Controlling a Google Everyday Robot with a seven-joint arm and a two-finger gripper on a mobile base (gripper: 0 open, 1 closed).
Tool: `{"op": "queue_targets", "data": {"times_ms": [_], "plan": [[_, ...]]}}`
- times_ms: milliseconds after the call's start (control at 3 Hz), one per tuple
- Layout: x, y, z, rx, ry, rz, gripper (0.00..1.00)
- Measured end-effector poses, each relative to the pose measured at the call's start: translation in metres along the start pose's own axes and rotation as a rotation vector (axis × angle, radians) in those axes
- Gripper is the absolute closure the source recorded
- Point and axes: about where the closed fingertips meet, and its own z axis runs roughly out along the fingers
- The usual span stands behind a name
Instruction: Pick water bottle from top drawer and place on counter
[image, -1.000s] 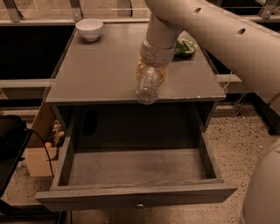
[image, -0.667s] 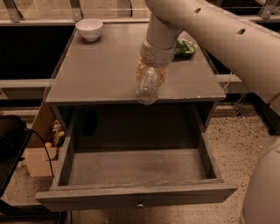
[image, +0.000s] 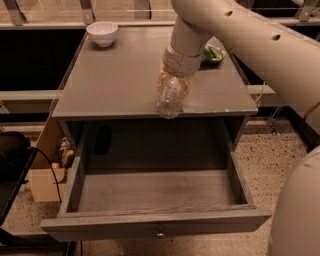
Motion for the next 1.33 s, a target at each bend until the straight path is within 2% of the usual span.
{"op": "queue_targets", "data": {"times_ms": [333, 667, 1000, 1333], "plan": [[0.0006, 0.0002, 0.0008, 0.001, -0.001, 0.002, 1.00], [0.0035, 0.0004, 0.0006, -0.008, 0.054, 0.064, 1.00], [0.0039, 0.0030, -0.0034, 0.012, 0.115, 0.150, 1.00], [0.0043, 0.0073, -0.0079, 0.060, 0.140, 0.212, 1.00]]}}
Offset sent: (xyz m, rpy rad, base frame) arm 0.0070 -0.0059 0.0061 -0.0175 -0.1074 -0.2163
